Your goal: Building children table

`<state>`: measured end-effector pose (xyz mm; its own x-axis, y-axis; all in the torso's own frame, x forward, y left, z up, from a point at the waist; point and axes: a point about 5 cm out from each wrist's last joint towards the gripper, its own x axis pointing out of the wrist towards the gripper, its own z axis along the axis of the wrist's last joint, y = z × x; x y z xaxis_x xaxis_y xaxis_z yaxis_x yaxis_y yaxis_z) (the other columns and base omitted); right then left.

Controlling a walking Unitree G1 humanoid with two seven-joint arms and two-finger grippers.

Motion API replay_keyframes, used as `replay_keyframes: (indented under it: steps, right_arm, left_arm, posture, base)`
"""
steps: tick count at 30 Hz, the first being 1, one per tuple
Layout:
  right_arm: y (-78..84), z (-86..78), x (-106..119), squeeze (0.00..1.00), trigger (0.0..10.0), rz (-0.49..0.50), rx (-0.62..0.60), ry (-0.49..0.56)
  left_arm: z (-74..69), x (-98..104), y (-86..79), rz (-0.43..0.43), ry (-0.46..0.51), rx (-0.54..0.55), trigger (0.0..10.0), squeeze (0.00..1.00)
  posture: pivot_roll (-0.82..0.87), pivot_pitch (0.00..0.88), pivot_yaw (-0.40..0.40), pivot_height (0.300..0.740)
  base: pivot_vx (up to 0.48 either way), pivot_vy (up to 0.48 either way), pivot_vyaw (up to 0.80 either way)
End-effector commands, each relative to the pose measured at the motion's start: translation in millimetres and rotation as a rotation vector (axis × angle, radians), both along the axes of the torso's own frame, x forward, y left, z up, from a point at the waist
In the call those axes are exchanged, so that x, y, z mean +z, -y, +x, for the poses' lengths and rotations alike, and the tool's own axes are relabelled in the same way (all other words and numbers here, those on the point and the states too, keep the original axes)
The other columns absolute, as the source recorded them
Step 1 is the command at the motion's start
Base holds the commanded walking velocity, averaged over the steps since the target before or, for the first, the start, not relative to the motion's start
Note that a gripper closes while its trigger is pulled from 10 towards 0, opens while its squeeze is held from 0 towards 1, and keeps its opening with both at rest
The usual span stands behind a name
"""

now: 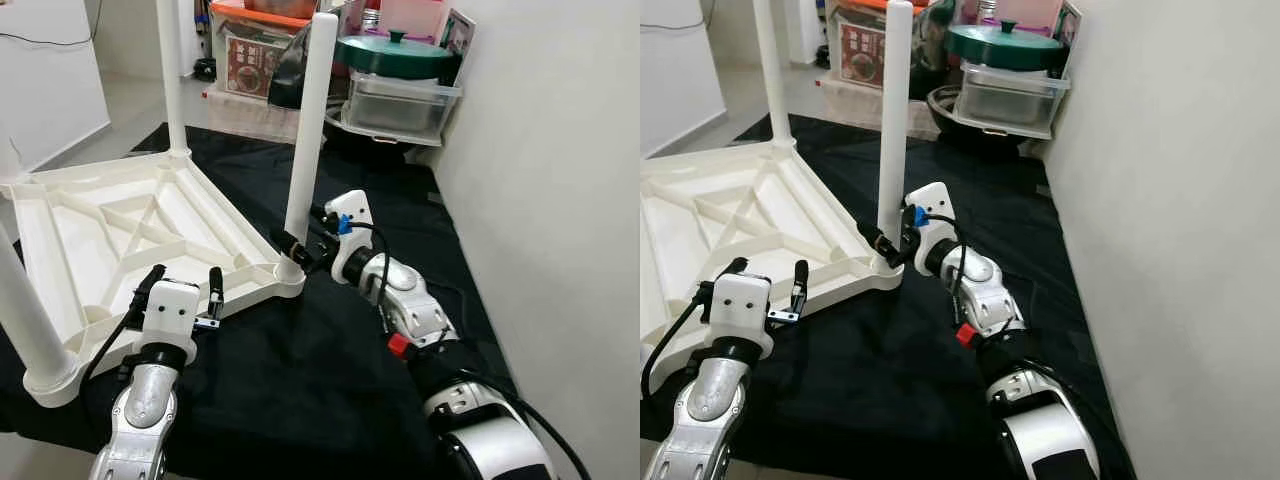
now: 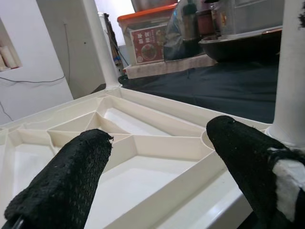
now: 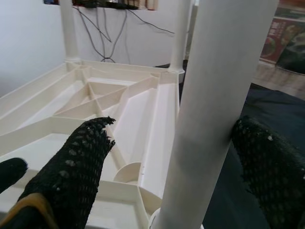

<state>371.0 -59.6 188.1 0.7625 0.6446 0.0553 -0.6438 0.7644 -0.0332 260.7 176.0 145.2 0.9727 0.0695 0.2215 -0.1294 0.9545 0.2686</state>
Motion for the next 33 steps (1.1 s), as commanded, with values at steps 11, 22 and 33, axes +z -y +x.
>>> replay_keyframes:
  steps: [11, 22, 33]
  right_arm:
    - [-10.5, 12.4, -1, 0.00, 10.0, -0.031, -0.148, -0.032]
    - [-20.6, 18.1, 0, 0.00, 9.9, 0.027, -0.230, -0.088]
    - [-17.9, 21.9, 1, 0.00, 0.0, 0.092, -0.316, -0.123]
  left_arm:
    - [0.5, -1, 3.4, 0.015, -0.005, -0.003, 10.0, 0.00]
    - [1.1, -1, 5.0, 0.015, -0.005, -0.003, 10.0, 0.00]
    - [1.1, -2, 5.0, 0.015, -0.007, 0.000, 10.0, 0.00]
  posture:
    - [0.14, 0.000, -0.158, 0.740]
    - [0.14, 0.000, -0.164, 0.740]
    - [0.14, 0.000, -0.165, 0.740]
  base:
    - [0.000, 0.000, 0.00]
    - [0.000, 0.000, 0.00]
    - [0.000, 0.000, 0.00]
